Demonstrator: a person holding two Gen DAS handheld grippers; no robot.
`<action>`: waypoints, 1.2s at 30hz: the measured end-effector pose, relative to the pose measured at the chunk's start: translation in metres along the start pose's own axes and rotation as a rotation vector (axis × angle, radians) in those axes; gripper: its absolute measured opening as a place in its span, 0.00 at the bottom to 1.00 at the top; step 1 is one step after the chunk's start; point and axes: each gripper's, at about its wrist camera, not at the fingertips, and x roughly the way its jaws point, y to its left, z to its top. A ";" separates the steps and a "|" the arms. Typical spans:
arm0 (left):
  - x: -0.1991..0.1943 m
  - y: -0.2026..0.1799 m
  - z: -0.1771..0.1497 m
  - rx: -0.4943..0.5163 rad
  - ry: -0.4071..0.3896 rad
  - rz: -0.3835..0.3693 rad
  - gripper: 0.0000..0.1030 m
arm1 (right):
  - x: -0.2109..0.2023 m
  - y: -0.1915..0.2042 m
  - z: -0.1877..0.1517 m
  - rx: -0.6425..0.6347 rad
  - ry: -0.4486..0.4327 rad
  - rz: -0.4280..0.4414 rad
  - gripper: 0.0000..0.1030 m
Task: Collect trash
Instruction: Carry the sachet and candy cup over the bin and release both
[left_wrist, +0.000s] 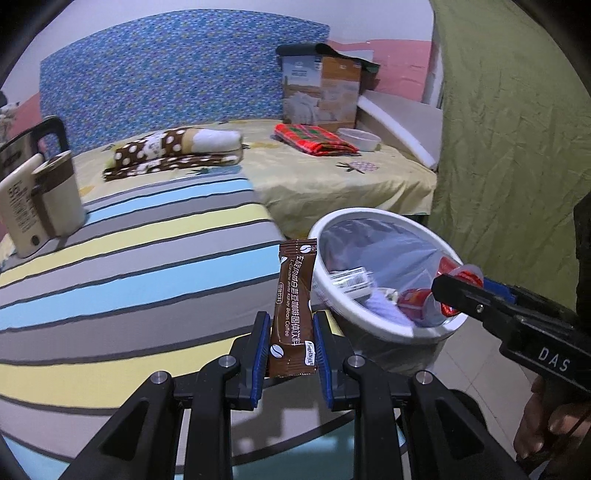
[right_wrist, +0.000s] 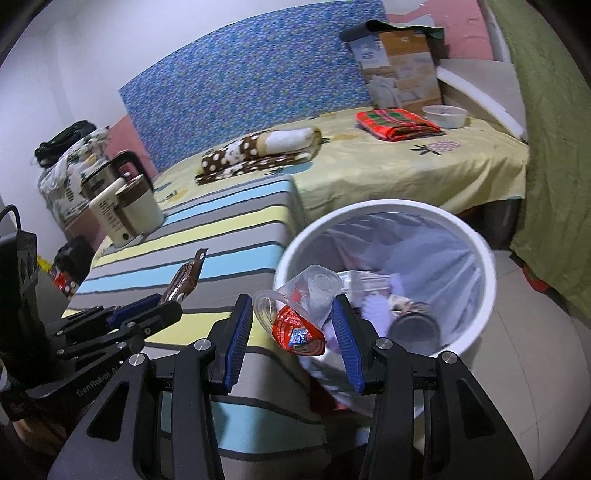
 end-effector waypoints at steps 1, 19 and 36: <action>0.003 -0.003 0.002 0.004 0.000 -0.009 0.23 | 0.000 -0.004 0.000 0.006 -0.001 -0.007 0.45; 0.058 -0.049 0.021 0.060 0.048 -0.132 0.23 | 0.014 -0.048 0.004 0.057 0.034 -0.076 0.46; 0.075 -0.049 0.025 0.049 0.044 -0.194 0.25 | 0.020 -0.058 0.005 0.061 0.056 -0.082 0.46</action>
